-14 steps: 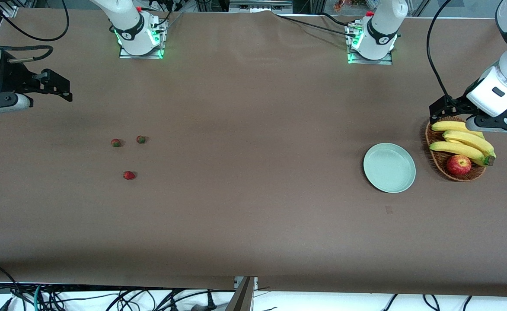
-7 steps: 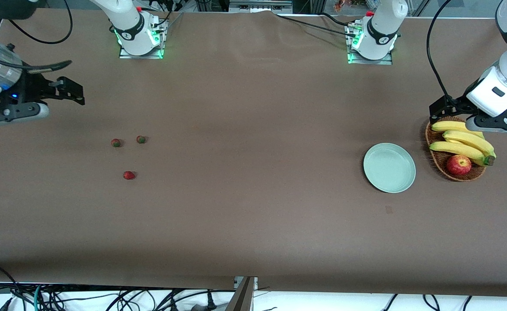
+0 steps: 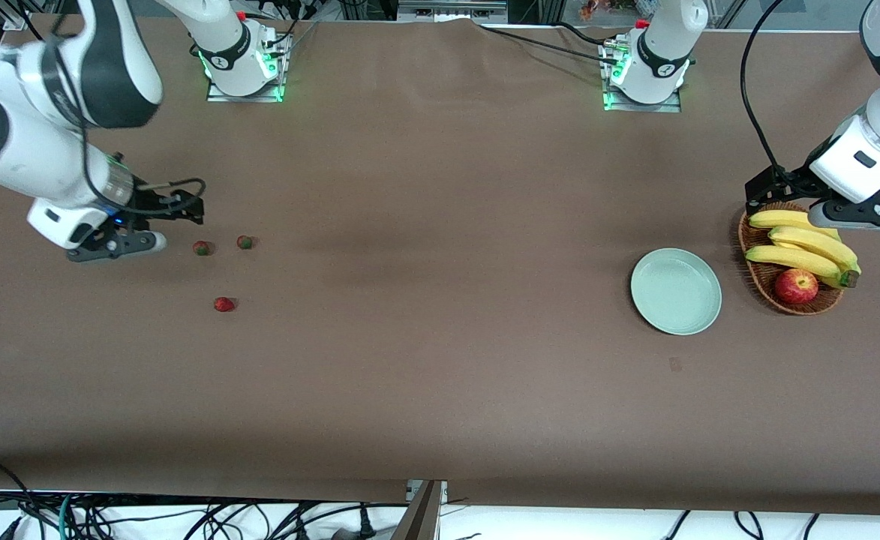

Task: Collect all strawberries into plate
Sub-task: 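Reach the right gripper down toward the three strawberries, then grasp one red strawberry with the right gripper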

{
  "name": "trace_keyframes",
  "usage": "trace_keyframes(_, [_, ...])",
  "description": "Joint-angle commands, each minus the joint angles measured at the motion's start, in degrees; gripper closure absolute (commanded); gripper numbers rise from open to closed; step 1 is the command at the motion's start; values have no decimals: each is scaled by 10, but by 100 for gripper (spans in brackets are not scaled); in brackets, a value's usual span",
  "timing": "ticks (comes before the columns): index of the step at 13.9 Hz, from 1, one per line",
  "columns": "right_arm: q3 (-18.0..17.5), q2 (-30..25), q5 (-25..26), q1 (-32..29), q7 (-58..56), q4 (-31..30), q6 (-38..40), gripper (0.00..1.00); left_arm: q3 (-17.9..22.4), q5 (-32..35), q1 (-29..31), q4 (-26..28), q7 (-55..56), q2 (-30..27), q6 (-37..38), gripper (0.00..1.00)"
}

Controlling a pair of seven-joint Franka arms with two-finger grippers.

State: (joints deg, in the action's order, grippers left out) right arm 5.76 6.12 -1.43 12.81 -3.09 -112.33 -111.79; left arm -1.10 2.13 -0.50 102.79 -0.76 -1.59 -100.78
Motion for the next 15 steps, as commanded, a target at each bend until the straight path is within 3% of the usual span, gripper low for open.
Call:
trace_keyframes(1, [-8, 8, -9, 4, 18, -96, -110, 1, 1, -9, -1, -8, -5, 1, 10, 0])
trace_keyframes(5, [-10, 59, -24, 4, 21, -148, -207, 1, 1, -9, -1, -8, -5, 1, 10, 0])
trace_keyframes(10, [-17, 97, -30, 4, 22, -177, -270, 3, 1, -9, -1, -8, -5, 1, 10, 0])
trace_keyframes(12, [-17, 118, -30, 4, 22, -182, -296, 12, 1, -9, -1, -8, -5, 1, 10, 0])
trace_keyframes(15, [-17, 142, -30, 4, 21, -197, -336, 16, 1, -9, -1, -8, -5, 1, 10, 0])
